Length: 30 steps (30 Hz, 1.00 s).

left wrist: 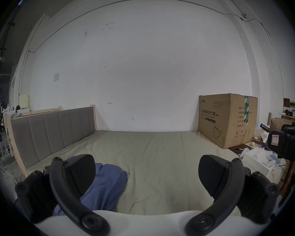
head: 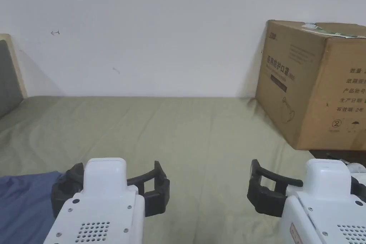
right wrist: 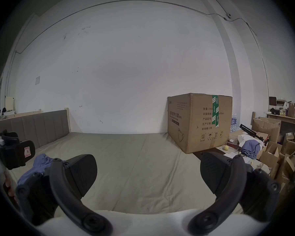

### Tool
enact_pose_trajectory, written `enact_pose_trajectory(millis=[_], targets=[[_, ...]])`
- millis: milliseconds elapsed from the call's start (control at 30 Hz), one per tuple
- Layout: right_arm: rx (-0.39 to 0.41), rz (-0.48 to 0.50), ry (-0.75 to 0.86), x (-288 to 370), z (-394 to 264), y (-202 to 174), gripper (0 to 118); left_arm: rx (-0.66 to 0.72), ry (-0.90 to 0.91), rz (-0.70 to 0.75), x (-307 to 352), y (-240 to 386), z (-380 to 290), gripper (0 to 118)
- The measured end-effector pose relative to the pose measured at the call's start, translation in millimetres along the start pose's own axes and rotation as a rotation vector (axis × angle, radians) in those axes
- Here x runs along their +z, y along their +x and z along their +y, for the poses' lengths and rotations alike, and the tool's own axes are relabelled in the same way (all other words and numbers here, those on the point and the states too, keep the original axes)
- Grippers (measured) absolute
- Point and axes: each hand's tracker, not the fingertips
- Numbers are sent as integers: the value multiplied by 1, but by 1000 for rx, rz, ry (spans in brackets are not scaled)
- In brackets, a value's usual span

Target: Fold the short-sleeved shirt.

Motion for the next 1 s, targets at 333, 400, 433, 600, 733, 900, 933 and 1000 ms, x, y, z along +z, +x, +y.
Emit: enact_pose_trajectory(millis=[333, 400, 433, 600, 733, 900, 933, 1000], targets=[[-4, -8, -6, 0, 0, 1, 118, -4, 7, 3, 0, -1, 0, 118], [-5, -10, -7, -1, 0, 1, 118, -3, 9, 5, 0, -1, 0, 118], [-6, -11, -7, -1, 0, 2, 118, -3, 8, 6, 0, -1, 0, 118], [-7, -11, -12, -2, 0, 2, 118, -17, 13, 6, 0, 0, -2, 118], [-4, -10, -13, -2, 0, 1, 118, -19, 10, -2, -1, 1, -1, 118], [-43, -13, -84, -9, 3, 5, 118, -54, 20, -1, -3, 6, 0, 118], [-134, -15, -113, -14, 2, 11, 118, -129, 49, -11, -1, 12, 0, 118], [-471, -8, -179, -19, -3, 33, 118, -336, 127, -20, 2, 29, -4, 118]])
